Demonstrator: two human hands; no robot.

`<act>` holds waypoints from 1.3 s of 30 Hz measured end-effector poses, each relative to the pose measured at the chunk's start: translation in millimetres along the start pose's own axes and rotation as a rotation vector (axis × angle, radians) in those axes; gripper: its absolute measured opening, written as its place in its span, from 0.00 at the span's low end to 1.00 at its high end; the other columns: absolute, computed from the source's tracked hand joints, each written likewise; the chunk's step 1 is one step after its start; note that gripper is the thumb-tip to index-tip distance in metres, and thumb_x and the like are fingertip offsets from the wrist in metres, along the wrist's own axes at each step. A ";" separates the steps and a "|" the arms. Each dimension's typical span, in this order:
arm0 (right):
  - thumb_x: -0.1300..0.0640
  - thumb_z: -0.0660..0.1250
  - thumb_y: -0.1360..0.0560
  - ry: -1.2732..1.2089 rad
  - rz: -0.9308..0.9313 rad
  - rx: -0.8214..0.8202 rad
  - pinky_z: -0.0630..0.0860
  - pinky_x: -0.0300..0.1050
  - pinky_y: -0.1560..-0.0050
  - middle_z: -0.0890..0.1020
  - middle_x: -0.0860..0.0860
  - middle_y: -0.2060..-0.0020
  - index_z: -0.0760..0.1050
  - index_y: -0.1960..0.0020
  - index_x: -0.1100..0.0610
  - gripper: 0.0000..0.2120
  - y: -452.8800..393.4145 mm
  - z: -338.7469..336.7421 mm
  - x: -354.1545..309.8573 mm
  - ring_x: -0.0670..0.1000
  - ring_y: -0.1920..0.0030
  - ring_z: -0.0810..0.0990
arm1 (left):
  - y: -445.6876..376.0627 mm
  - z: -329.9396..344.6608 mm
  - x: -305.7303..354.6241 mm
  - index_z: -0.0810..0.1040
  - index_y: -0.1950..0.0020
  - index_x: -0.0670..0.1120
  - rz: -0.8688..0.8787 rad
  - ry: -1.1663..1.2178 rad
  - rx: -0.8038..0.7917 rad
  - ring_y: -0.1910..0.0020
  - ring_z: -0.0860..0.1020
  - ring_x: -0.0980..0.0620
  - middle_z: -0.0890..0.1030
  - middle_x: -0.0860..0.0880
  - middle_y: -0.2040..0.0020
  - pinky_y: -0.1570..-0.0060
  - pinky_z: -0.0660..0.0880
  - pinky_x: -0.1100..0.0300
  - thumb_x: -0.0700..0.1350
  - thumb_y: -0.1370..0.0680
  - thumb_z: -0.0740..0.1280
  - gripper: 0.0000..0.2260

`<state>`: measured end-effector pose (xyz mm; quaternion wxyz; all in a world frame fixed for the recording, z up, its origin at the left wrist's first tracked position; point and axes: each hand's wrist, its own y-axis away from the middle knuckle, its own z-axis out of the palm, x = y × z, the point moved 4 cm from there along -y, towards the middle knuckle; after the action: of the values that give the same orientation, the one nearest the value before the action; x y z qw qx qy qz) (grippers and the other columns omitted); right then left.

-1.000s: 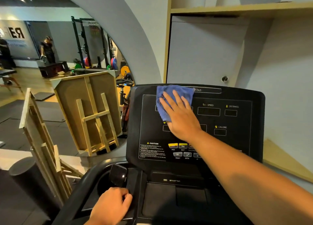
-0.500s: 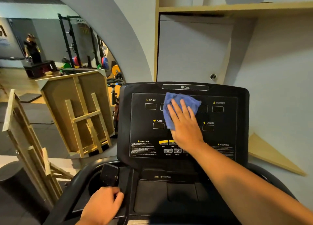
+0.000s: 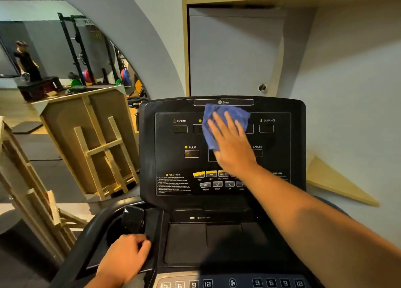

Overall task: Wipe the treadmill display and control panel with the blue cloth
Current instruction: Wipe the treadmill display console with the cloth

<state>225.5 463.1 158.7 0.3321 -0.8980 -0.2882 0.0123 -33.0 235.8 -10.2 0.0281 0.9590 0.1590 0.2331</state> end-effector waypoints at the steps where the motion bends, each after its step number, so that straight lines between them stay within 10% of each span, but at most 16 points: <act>1: 0.47 0.60 0.20 -0.012 0.101 0.013 0.44 0.60 0.21 0.49 0.54 0.18 0.47 0.18 0.53 0.37 -2.5 -4.0 16.3 0.59 0.19 0.43 | 0.3 -0.5 0.7 0.84 0.54 0.54 -0.003 -0.002 0.002 0.58 0.82 0.58 0.85 0.55 0.60 0.50 0.80 0.58 0.56 0.21 0.61 0.13; 6: 0.49 0.55 0.18 -0.085 0.430 0.073 0.48 0.63 0.21 0.49 0.57 0.19 0.45 0.18 0.56 0.34 50.2 0.6 47.0 0.61 0.19 0.44 | 2.7 -1.1 1.9 0.82 0.55 0.53 0.009 -0.025 0.018 0.57 0.83 0.56 0.85 0.53 0.60 0.50 0.80 0.55 0.57 0.21 0.61 0.13; 13: 0.47 0.60 0.25 0.027 -0.029 -0.026 0.45 0.62 0.22 0.52 0.55 0.19 0.49 0.18 0.53 0.39 37.6 11.6 6.2 0.62 0.19 0.45 | 3.1 -2.2 1.0 0.84 0.54 0.57 0.000 -0.010 -0.004 0.58 0.83 0.59 0.86 0.56 0.60 0.49 0.81 0.56 0.57 0.22 0.61 0.13; 21: 0.44 0.47 0.19 -0.085 0.581 0.106 0.49 0.65 0.22 0.50 0.57 0.18 0.45 0.18 0.54 0.33 72.1 -3.6 101.4 0.62 0.19 0.45 | 1.4 -0.9 1.1 0.83 0.59 0.52 0.018 -0.009 0.000 0.60 0.82 0.60 0.85 0.56 0.62 0.53 0.80 0.58 0.54 0.19 0.62 0.14; 28: 0.48 0.64 0.25 0.002 0.021 -0.049 0.45 0.64 0.21 0.48 0.56 0.18 0.47 0.18 0.54 0.42 76.6 21.9 14.1 0.62 0.20 0.41 | 0.4 -0.3 0.3 0.84 0.58 0.55 0.005 -0.005 -0.017 0.61 0.82 0.60 0.85 0.55 0.63 0.53 0.80 0.57 0.55 0.20 0.62 0.13; 34: 0.45 0.46 0.18 -0.089 0.488 0.055 0.49 0.62 0.21 0.49 0.55 0.18 0.44 0.18 0.55 0.31 87.8 5.1 104.6 0.58 0.19 0.43 | 1.5 1.1 2.5 0.81 0.59 0.63 0.007 -0.006 -0.017 0.61 0.82 0.58 0.84 0.55 0.65 0.56 0.79 0.56 0.53 0.20 0.63 0.11; 39: 0.43 0.48 0.20 -0.061 0.393 -0.035 0.46 0.64 0.21 0.48 0.57 0.19 0.44 0.18 0.55 0.35 132.7 28.6 57.5 0.61 0.19 0.42 | 3.8 -0.2 2.4 0.81 0.60 0.61 0.003 -0.004 -0.006 0.62 0.82 0.57 0.84 0.54 0.65 0.57 0.78 0.56 0.53 0.19 0.63 0.11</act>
<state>335.0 428.8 66.1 0.2988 -0.9419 -0.1174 0.0993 -30.0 232.9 -8.5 0.0310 0.9596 0.1566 0.2318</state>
